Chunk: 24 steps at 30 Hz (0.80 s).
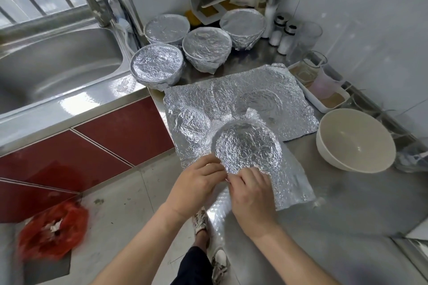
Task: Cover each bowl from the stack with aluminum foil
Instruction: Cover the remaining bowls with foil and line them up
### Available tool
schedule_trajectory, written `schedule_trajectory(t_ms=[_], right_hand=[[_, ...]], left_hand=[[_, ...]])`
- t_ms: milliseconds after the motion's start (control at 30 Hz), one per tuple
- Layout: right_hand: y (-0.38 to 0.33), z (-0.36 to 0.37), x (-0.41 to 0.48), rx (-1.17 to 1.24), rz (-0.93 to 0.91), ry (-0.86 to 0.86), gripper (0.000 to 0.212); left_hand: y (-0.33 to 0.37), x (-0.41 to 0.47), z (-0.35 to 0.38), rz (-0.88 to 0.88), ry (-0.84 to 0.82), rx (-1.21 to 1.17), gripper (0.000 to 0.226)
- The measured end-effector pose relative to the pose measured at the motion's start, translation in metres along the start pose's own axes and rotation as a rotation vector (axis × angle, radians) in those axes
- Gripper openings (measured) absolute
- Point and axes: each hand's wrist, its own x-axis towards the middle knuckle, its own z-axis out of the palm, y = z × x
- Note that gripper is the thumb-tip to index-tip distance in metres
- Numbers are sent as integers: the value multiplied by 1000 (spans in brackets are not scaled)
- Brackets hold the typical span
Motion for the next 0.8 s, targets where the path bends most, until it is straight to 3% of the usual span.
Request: schedule_trajectory(t_ms=[67,200,333,700,800], right_hand=[[3,-2,0,79,-21,-41,7],[23,-17,-2,194,-10,-52,22],[38,-22,0,140,-72,-86,21],[39,-20,0,-3,-225,-103,6],[36,-16,1,-25,-228,-82,10]], left_hand=[[-5,-6,0,-31,-31,16,33],[-1,-6,-3,-80,-18,21,15],[11,1,6,-26,-62,2,9],[4,0,15,47,-82,31,6],[5,2,15,66,-78,29,16]])
